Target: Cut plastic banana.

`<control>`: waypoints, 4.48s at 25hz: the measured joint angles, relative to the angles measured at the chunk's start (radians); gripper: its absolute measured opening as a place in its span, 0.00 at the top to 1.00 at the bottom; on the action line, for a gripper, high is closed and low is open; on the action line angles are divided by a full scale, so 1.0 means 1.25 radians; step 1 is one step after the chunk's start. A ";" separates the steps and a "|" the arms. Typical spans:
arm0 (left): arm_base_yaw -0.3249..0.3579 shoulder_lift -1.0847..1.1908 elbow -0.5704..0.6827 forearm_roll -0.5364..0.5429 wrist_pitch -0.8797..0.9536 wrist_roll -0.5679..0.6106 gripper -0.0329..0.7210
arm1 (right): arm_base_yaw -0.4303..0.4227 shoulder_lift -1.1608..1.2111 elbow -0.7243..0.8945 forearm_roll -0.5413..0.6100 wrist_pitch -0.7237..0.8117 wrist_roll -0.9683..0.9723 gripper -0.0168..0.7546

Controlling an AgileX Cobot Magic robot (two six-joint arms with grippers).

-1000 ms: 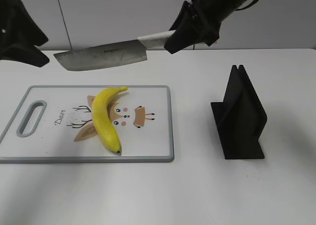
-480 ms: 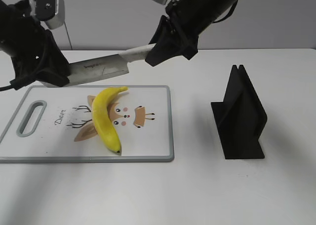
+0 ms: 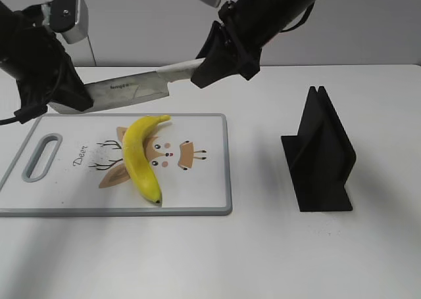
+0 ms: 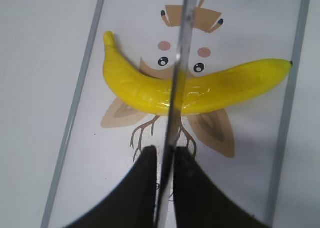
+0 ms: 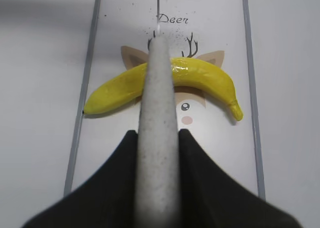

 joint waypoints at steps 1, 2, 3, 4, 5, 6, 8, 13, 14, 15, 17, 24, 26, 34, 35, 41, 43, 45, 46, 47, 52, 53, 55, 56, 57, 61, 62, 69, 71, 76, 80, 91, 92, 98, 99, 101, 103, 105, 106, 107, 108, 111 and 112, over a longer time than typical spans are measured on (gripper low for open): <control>0.000 0.000 0.000 0.002 0.003 0.002 0.92 | 0.000 0.000 0.000 -0.002 -0.001 -0.005 0.74; 0.000 0.000 0.000 0.003 0.007 0.003 0.94 | 0.000 0.000 0.000 -0.005 -0.001 -0.009 0.74; 0.000 0.000 0.000 0.002 0.009 0.005 0.96 | 0.000 0.000 0.000 -0.007 -0.001 -0.013 0.74; -0.001 0.000 0.000 0.002 0.009 0.007 0.97 | 0.000 0.000 0.000 -0.009 -0.001 -0.014 0.74; -0.003 0.007 0.000 0.002 0.010 0.007 0.98 | 0.000 0.002 -0.001 -0.028 -0.003 -0.012 0.74; -0.003 0.007 0.000 0.002 0.010 0.007 0.98 | 0.000 0.002 -0.001 -0.028 -0.003 -0.012 0.74; -0.004 0.018 0.000 0.001 0.009 0.007 0.98 | 0.001 0.011 -0.004 -0.057 -0.004 0.006 0.74; -0.021 0.049 0.000 0.003 -0.016 0.007 0.98 | 0.011 0.050 -0.004 -0.149 -0.012 0.058 0.74; -0.024 0.053 0.000 0.005 -0.028 0.007 0.98 | 0.014 0.055 -0.004 -0.163 -0.019 0.066 0.74; -0.027 0.056 0.000 0.008 -0.039 0.008 0.98 | 0.018 0.057 -0.004 -0.182 -0.025 0.078 0.74; -0.030 0.057 0.000 0.009 -0.051 0.006 0.98 | 0.026 0.057 -0.005 -0.209 -0.036 0.096 0.74; -0.030 0.083 -0.001 0.030 -0.044 -0.012 0.98 | 0.036 0.078 -0.005 -0.233 -0.048 0.114 0.73; -0.031 0.100 -0.001 0.029 -0.050 -0.012 0.98 | 0.037 0.089 -0.005 -0.236 -0.052 0.115 0.73; -0.031 0.161 -0.002 0.017 -0.061 -0.012 0.98 | 0.037 0.134 -0.005 -0.240 -0.060 0.117 0.73; -0.031 0.171 -0.002 0.011 -0.060 -0.012 0.98 | 0.037 0.137 -0.005 -0.242 -0.061 0.117 0.73; -0.027 0.204 -0.017 -0.012 -0.042 -0.012 0.98 | 0.036 0.168 -0.011 -0.250 -0.062 0.119 0.73; -0.027 0.211 -0.023 -0.020 -0.036 -0.011 0.98 | 0.035 0.182 -0.011 -0.255 -0.062 0.119 0.73; -0.027 0.215 -0.024 -0.030 -0.033 -0.009 0.97 | 0.035 0.191 -0.011 -0.257 -0.063 0.119 0.73; -0.027 0.217 -0.024 -0.032 -0.033 -0.008 0.97 | 0.035 0.192 -0.011 -0.258 -0.064 0.119 0.73; -0.027 0.218 -0.024 -0.034 -0.033 -0.008 0.97 | 0.035 0.193 -0.011 -0.258 -0.065 0.119 0.73; -0.025 0.230 -0.025 -0.039 -0.033 -0.006 0.97 | 0.035 0.193 -0.011 -0.261 -0.070 0.119 0.73; -0.024 0.233 -0.026 -0.041 -0.031 -0.006 0.97 | 0.035 0.193 -0.011 -0.261 -0.070 0.119 0.73; -0.023 0.243 -0.028 -0.047 -0.030 -0.006 0.97 | 0.035 0.193 -0.011 -0.262 -0.070 0.119 0.73; -0.023 0.251 -0.028 -0.049 -0.033 -0.005 0.97 | 0.035 0.193 -0.011 -0.263 -0.072 0.119 0.73; -0.023 0.258 -0.028 -0.050 -0.037 -0.005 0.97 | 0.035 0.193 -0.011 -0.263 -0.073 0.119 0.73; -0.023 0.264 -0.028 -0.050 -0.039 -0.004 0.97 | 0.035 0.192 -0.013 -0.261 -0.074 0.118 0.73; -0.023 0.264 -0.028 -0.050 -0.039 -0.004 0.97 | 0.035 0.192 -0.013 -0.261 -0.074 0.118 0.73; -0.024 0.249 -0.023 -0.049 -0.045 -0.004 0.97 | 0.035 0.195 -0.037 -0.269 -0.050 0.124 0.73; -0.026 0.241 -0.018 -0.048 -0.047 -0.006 0.97 | 0.035 0.201 -0.062 -0.276 -0.025 0.135 0.73; -0.027 0.207 -0.008 -0.047 -0.051 -0.018 0.84 | 0.035 0.203 -0.119 -0.281 0.048 0.163 0.73; -0.027 0.177 -0.007 -0.071 -0.056 -0.021 0.48 | 0.035 0.176 -0.123 -0.285 0.056 0.177 0.74; -0.027 -0.015 -0.007 -0.118 -0.047 -0.024 0.17 | 0.034 0.080 -0.124 -0.289 0.065 0.198 0.74; -0.027 -0.038 -0.007 -0.119 -0.046 -0.024 0.17 | 0.034 0.073 -0.124 -0.289 0.065 0.198 0.74; -0.027 -0.138 -0.007 -0.119 -0.046 -0.024 0.18 | 0.034 0.026 -0.096 -0.305 0.070 0.198 0.74; -0.027 -0.149 -0.007 -0.119 -0.046 -0.024 0.18 | 0.034 0.019 -0.093 -0.308 0.071 0.204 0.74; -0.027 -0.164 -0.007 -0.116 -0.048 -0.046 0.18 | 0.034 0.001 -0.091 -0.313 0.071 0.227 0.74; -0.027 -0.179 -0.007 -0.093 -0.074 -0.109 0.18 | 0.034 -0.022 -0.091 -0.325 0.071 0.269 0.74; -0.027 -0.195 -0.007 -0.034 -0.107 -0.208 0.18 | 0.034 -0.051 -0.091 -0.352 0.071 0.334 0.74; -0.027 -0.205 -0.007 0.003 -0.124 -0.265 0.18 | 0.034 -0.063 -0.091 -0.372 0.070 0.386 0.74; -0.027 -0.213 -0.007 0.036 -0.140 -0.316 0.18 | 0.033 -0.077 -0.091 -0.388 0.069 0.446 0.74; -0.027 -0.225 -0.007 0.075 -0.152 -0.381 0.18 | 0.033 -0.089 -0.091 -0.404 0.068 0.500 0.74; -0.027 -0.260 -0.007 0.173 -0.173 -0.569 0.18 | 0.031 -0.118 -0.091 -0.426 0.066 0.658 0.74; -0.027 -0.269 -0.007 0.204 -0.176 -0.632 0.18 | 0.031 -0.127 -0.091 -0.429 0.066 0.698 0.74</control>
